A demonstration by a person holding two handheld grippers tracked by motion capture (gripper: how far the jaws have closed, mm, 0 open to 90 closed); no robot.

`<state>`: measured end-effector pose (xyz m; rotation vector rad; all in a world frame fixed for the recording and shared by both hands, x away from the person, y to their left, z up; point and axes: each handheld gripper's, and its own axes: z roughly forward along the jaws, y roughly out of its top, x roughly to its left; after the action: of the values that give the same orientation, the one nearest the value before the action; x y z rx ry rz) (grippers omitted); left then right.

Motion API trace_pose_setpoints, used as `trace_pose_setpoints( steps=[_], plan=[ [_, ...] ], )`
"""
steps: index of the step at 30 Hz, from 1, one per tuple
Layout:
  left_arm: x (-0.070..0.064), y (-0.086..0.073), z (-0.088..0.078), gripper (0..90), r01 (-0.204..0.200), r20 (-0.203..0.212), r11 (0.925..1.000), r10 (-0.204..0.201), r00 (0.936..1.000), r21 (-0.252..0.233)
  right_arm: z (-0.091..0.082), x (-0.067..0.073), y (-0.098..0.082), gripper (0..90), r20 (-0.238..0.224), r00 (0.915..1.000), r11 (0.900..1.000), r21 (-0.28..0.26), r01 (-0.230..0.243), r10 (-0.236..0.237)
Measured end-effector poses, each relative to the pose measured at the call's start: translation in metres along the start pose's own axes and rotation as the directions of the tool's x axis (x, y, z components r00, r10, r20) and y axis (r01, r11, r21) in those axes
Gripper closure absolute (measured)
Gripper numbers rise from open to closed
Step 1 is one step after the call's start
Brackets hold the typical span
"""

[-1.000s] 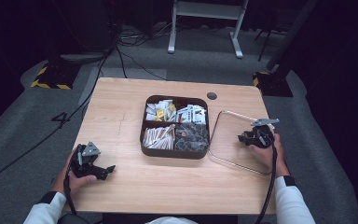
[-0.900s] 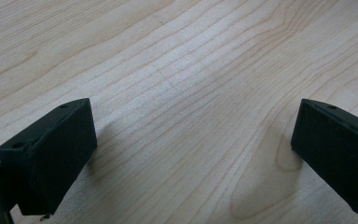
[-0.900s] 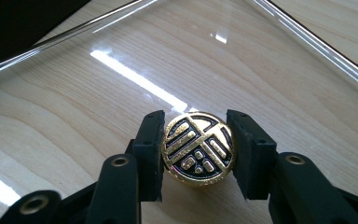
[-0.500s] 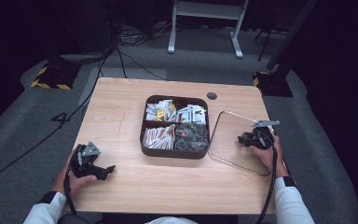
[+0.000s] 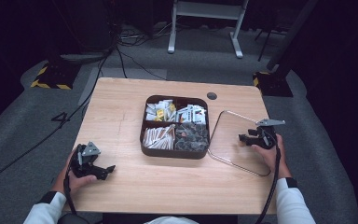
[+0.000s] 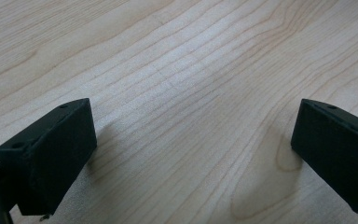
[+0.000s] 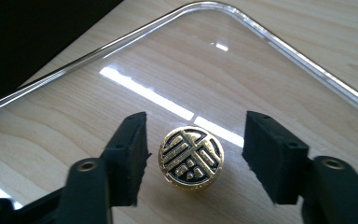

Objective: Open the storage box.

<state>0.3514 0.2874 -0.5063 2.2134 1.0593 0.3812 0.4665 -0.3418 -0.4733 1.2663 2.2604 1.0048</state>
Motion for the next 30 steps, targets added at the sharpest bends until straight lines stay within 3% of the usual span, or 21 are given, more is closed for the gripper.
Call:
trace_pose_setpoints(
  steps=[9, 20, 30],
  plan=[
    [0.0, 0.0, 0.0, 0.4, 0.004, 0.001, 1.0, -0.004, 1.0, 0.001, -0.015, 0.009, 0.012, 33.5, 0.011, 0.9996, 0.998, -0.054, 0.027, -0.026],
    [0.0, 0.0, 0.0, 0.4, 0.004, 0.001, 1.0, -0.004, 1.0, 0.001, -0.025, 0.028, 0.028, 34.1, -0.032, 0.9966, 0.991, -0.113, 0.071, -0.075],
    [0.0, 0.0, 0.0, 0.4, 0.004, 0.001, 1.0, -0.004, 1.0, 0.001, -0.028, 0.041, 0.041, 34.1, -0.04, 0.9916, 0.985, -0.125, 0.117, -0.123]
  ],
)
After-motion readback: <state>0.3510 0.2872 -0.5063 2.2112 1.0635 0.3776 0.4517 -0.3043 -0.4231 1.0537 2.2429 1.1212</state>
